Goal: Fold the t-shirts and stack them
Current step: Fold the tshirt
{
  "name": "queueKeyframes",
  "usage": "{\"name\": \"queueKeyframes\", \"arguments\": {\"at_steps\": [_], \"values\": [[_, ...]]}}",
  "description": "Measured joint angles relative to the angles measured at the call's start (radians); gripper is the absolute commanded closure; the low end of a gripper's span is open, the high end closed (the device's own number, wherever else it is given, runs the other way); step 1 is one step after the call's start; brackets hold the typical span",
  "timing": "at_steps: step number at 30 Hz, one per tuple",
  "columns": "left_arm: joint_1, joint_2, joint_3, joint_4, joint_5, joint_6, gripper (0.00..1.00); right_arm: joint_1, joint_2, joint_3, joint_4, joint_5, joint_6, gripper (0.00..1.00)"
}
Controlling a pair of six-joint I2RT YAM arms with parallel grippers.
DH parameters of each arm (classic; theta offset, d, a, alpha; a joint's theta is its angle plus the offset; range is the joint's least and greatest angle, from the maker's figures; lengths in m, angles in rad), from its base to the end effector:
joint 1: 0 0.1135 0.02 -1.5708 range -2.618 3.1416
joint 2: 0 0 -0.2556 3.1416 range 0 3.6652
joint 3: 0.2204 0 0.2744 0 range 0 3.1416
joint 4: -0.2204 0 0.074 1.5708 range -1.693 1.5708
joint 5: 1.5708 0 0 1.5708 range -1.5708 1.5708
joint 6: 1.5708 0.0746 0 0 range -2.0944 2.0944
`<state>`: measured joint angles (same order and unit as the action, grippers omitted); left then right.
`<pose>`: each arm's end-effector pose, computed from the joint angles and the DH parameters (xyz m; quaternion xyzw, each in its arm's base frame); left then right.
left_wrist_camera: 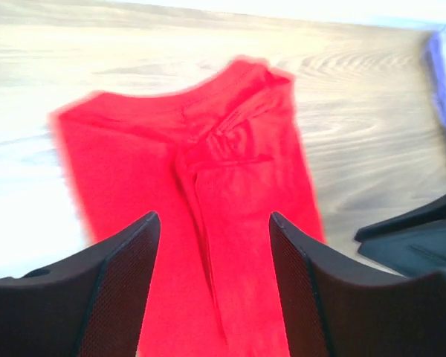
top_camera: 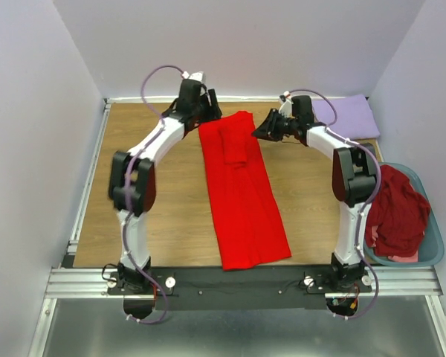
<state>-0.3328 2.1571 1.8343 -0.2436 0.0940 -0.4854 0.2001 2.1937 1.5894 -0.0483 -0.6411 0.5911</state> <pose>0.5265 -0.1894 0.2188 -0.0442 0.8747 -0.2291 0.4248 0.5104 0.1490 0.1371 0.0283 0.8617 0.4227 0.2792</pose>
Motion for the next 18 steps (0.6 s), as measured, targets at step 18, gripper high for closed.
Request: {"name": "queueKeyframes", "arguments": {"at_steps": [18], "values": [[0.0, -1.159, -1.079, 0.254, -0.345, 0.129, 0.11, 0.249, 0.08, -0.054, 0.029, -0.151, -0.068, 0.59]]}}
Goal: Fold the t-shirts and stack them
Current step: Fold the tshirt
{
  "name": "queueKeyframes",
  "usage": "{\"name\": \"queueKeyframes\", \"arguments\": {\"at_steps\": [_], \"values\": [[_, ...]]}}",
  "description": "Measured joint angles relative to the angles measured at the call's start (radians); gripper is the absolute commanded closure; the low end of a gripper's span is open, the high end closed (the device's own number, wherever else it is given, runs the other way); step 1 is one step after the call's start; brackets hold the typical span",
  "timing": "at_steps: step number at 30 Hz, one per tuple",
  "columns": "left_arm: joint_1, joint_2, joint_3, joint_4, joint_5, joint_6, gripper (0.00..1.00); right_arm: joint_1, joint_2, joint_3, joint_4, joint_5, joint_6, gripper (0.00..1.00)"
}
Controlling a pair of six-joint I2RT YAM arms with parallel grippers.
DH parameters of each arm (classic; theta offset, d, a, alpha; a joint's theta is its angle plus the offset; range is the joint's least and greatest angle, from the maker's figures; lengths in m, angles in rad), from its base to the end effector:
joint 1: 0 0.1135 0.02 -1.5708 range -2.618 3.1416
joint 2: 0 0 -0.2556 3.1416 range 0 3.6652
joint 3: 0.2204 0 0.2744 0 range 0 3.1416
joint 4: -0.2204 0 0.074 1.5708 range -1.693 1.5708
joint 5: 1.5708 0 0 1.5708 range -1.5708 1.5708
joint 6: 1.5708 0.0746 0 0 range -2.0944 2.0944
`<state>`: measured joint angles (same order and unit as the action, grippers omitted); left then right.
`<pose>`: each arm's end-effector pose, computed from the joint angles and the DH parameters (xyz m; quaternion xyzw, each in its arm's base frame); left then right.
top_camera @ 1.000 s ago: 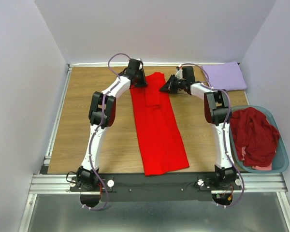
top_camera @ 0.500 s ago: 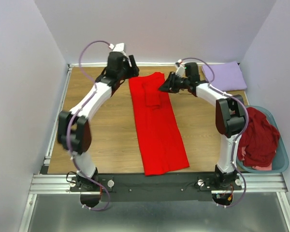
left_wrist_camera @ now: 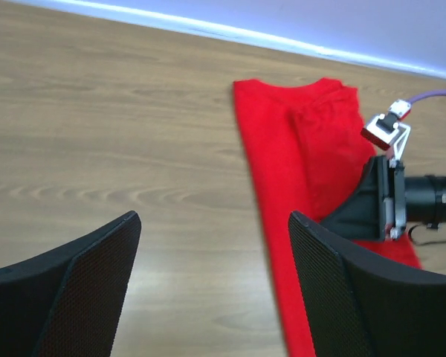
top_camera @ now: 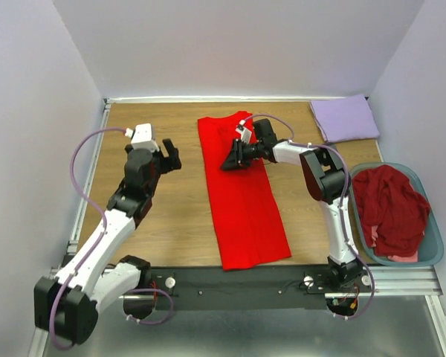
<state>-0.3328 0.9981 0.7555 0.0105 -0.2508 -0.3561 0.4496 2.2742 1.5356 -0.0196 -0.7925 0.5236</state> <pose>0.2879 -0.0799 0.2886 -0.0867 0.7771 -0.1156 0.6126 0.4411 0.2719 0.0856 -0.1211 0.8525 0.4839 0.1565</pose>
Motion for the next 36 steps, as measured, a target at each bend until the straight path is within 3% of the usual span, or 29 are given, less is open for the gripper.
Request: {"name": "queueKeyframes", "arguments": {"at_steps": [6, 16, 22, 25, 30, 36], "values": [[0.0, -0.156, -0.126, 0.011, -0.08, 0.039, 0.09, -0.013, 0.124, 0.126, 0.03, -0.07, 0.018, 0.59], [0.0, -0.064, -0.115, 0.062, -0.098, 0.058, 0.09, -0.089, 0.327, 0.441, 0.063, -0.126, 0.025, 0.57], [0.0, -0.041, -0.115, 0.065, -0.046, 0.057, 0.1, -0.135, 0.307, 0.455, 0.023, -0.109, -0.007, 0.49], [0.0, -0.032, -0.114, 0.068, 0.002, 0.039, 0.11, -0.138, 0.2, 0.348, -0.003, -0.088, -0.034, 0.47], [-0.01, -0.011, -0.113, 0.029, 0.097, -0.033, 0.17, -0.132, -0.176, 0.037, -0.035, 0.011, -0.099, 0.47], [-0.069, 0.03, -0.108, -0.145, 0.239, -0.141, 0.2, -0.126, -0.619, -0.308, -0.094, 0.203, -0.13, 0.47]]}}
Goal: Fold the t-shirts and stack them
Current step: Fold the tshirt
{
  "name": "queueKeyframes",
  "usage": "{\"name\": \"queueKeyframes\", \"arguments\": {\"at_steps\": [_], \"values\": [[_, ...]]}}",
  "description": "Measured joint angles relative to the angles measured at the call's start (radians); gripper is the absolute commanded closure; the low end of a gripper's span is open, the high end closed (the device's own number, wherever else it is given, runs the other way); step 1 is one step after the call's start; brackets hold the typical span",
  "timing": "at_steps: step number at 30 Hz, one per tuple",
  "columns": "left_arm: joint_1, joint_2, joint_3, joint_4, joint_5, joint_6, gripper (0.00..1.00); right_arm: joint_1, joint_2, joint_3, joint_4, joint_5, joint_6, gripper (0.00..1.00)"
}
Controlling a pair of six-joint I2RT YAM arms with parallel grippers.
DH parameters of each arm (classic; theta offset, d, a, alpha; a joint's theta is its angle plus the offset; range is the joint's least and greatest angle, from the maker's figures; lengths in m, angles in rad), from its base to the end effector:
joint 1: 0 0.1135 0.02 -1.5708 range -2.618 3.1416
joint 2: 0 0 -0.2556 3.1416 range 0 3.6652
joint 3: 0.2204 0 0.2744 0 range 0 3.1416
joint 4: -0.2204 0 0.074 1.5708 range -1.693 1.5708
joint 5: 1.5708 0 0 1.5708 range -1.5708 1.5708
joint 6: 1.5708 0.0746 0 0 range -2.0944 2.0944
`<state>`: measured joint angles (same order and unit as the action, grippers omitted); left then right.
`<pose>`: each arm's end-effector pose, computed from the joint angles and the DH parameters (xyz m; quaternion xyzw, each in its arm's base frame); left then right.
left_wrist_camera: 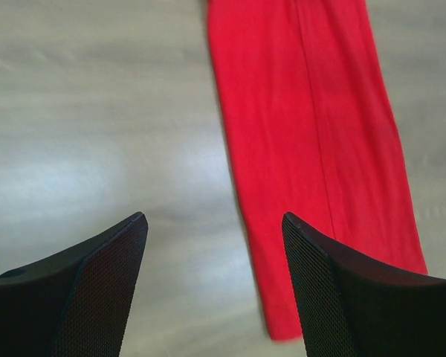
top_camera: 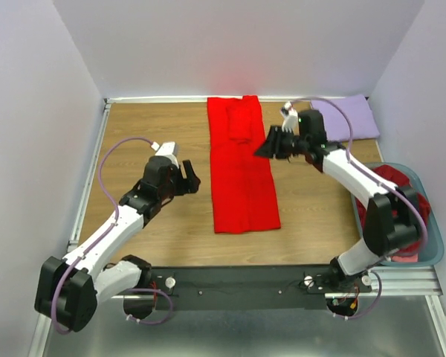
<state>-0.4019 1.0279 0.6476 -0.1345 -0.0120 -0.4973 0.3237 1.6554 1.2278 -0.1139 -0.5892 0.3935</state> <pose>0.2656 -0.1119 0.2155 -0.0442 0.8627 -0.2143 0.4560 0.3913 0.1750 0.2416 -0.1138 0.8374 0.4020 0.3524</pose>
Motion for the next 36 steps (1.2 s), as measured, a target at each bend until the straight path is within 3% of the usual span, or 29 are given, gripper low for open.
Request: {"name": "queueKeyframes", "arguments": {"at_steps": [8, 13, 21, 34, 36], "values": [[-0.142, 0.013, -0.045, -0.15, 0.075, -0.121, 0.22, 0.004, -0.285, -0.399, -0.314, 0.293, -0.003, 0.47], [-0.19, 0.046, -0.075, -0.193, 0.084, -0.169, 0.23, 0.016, -0.36, -0.505, -0.41, 0.33, 0.018, 0.47], [-0.262, 0.163, -0.063, -0.22, 0.076, -0.194, 0.28, 0.048, -0.28, -0.558, -0.414, 0.311, 0.043, 0.5], [-0.322, 0.221, -0.032, -0.235, 0.049, -0.212, 0.31, 0.055, -0.251, -0.571, -0.359, 0.256, 0.078, 0.52], [-0.325, 0.233, -0.027, -0.238, 0.047, -0.212, 0.31, 0.055, -0.245, -0.571, -0.353, 0.248, 0.082, 0.56]]}}
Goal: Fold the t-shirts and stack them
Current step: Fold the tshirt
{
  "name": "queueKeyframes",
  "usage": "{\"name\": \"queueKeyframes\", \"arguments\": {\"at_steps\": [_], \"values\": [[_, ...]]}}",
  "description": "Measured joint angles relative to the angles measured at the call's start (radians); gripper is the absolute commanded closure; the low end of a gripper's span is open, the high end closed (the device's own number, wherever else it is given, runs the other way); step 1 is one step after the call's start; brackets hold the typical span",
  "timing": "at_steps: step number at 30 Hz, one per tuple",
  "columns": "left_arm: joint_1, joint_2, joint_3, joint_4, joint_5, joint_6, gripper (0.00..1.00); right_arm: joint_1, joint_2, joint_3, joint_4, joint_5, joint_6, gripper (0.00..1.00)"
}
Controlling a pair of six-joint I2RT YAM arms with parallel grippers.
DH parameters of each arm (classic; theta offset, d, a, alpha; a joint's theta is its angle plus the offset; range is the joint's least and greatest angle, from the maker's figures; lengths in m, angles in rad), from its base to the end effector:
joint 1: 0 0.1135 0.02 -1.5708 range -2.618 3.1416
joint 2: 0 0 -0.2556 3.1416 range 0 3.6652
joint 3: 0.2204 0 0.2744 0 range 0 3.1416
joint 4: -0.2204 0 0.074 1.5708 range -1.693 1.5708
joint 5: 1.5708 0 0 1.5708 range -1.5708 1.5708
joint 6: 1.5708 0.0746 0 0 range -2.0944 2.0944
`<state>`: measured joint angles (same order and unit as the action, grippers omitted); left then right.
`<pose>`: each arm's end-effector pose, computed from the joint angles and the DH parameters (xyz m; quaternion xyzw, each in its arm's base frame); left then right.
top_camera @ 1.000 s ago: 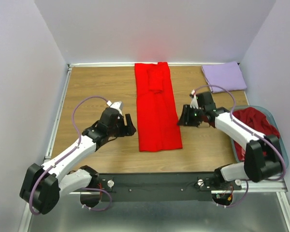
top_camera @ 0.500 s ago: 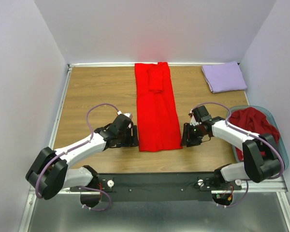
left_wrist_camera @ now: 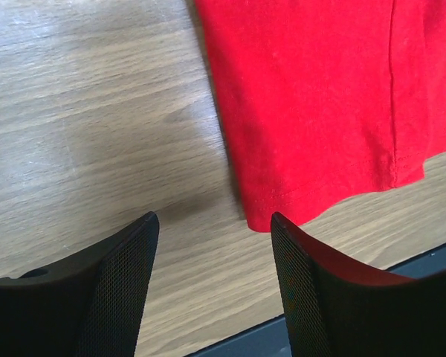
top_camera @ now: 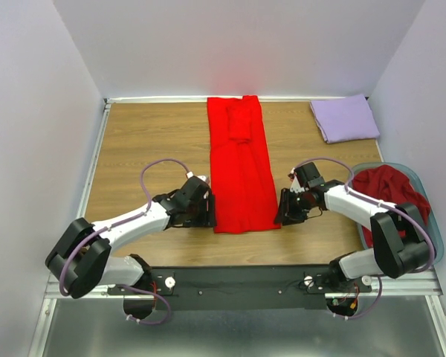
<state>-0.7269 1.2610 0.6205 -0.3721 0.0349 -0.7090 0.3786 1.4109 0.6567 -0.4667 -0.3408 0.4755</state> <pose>0.2010 -0.1822 0.1190 0.0134 0.9611 -0.1938 0.1964 0.2370 0.1211 0.0907 0.0175 0.9708 0.2230 0.0870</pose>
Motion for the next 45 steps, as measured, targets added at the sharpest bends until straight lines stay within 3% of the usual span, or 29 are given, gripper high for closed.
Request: {"name": "queueKeyframes", "arguments": {"at_steps": [5, 10, 27, 35, 45], "values": [[-0.018, 0.029, 0.021, -0.01, -0.001, 0.0, 0.31, 0.0, 0.026, 0.0, 0.019, -0.021, 0.01, 0.7], [-0.035, 0.063, 0.047, -0.024, -0.022, 0.0, 0.31, 0.001, 0.044, -0.002, 0.032, -0.026, 0.022, 1.0], [-0.08, 0.162, 0.157, -0.104, -0.077, -0.049, 0.43, 0.015, 0.044, -0.013, 0.058, -0.039, 0.021, 1.0], [-0.103, 0.261, 0.204, -0.135, -0.092, -0.066, 0.61, 0.018, 0.043, -0.024, 0.082, -0.06, 0.018, 0.99], [-0.135, 0.295, 0.236, -0.163, -0.129, -0.071, 0.64, 0.02, 0.035, -0.034, 0.095, -0.064, 0.013, 1.0]]}}
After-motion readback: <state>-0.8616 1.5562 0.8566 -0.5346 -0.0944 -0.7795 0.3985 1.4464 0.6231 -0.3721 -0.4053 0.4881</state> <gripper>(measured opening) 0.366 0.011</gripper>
